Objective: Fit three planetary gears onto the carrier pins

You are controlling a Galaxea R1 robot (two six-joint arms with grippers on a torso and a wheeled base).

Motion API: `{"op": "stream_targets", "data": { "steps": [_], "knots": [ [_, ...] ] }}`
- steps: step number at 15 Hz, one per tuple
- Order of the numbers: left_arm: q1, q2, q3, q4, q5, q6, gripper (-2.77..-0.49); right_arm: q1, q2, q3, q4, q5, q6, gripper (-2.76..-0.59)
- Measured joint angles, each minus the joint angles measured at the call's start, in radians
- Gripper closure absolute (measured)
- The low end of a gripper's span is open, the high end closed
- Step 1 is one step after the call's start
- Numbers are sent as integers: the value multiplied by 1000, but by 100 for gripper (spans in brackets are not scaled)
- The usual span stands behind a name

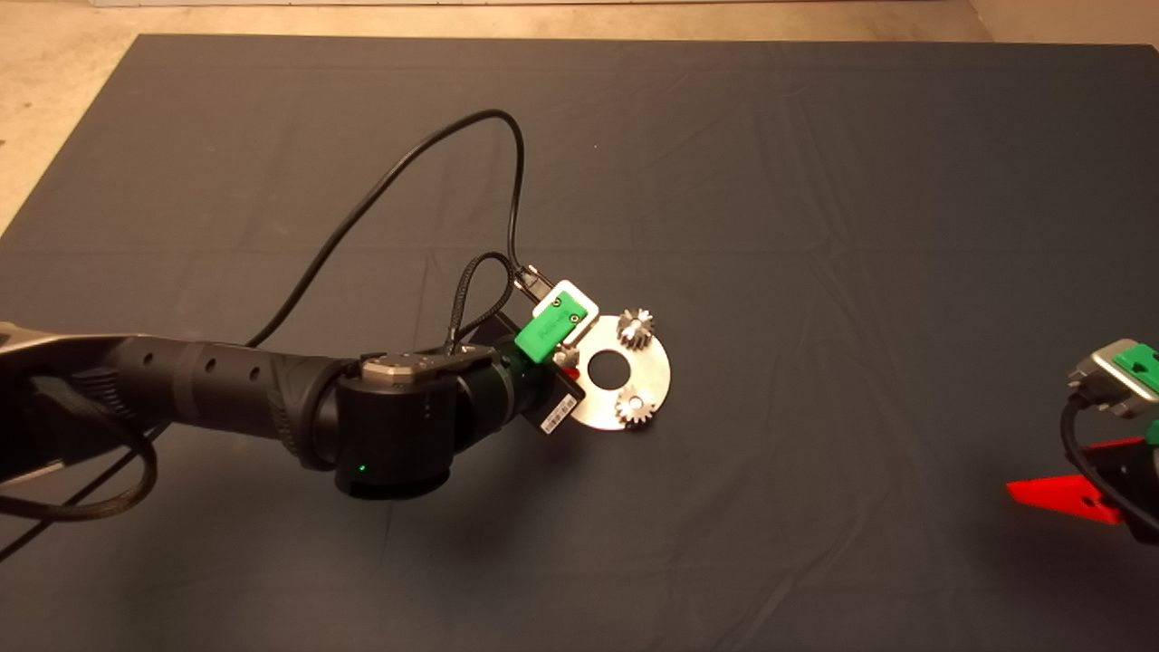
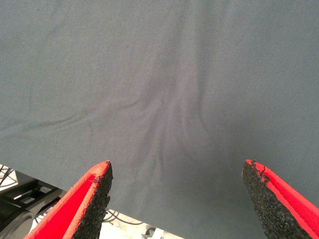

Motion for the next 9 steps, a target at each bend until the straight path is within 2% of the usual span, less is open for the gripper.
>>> {"op": "stream_targets", "data": {
  "steps": [2,4,6,9],
  "knots": [
    [4,0,-26,1,-33,0,-59,0,0,0,0,0,0,-192],
    [19,0,-44,1,-55,0,-59,0,-2,0,0,0,0,-192],
    [33,3,-48,1,-59,0,-59,0,-15,0,0,1,-8,-192],
    [37,3,-49,6,-59,0,-59,0,-20,0,0,0,-15,-192]
  ]
}}
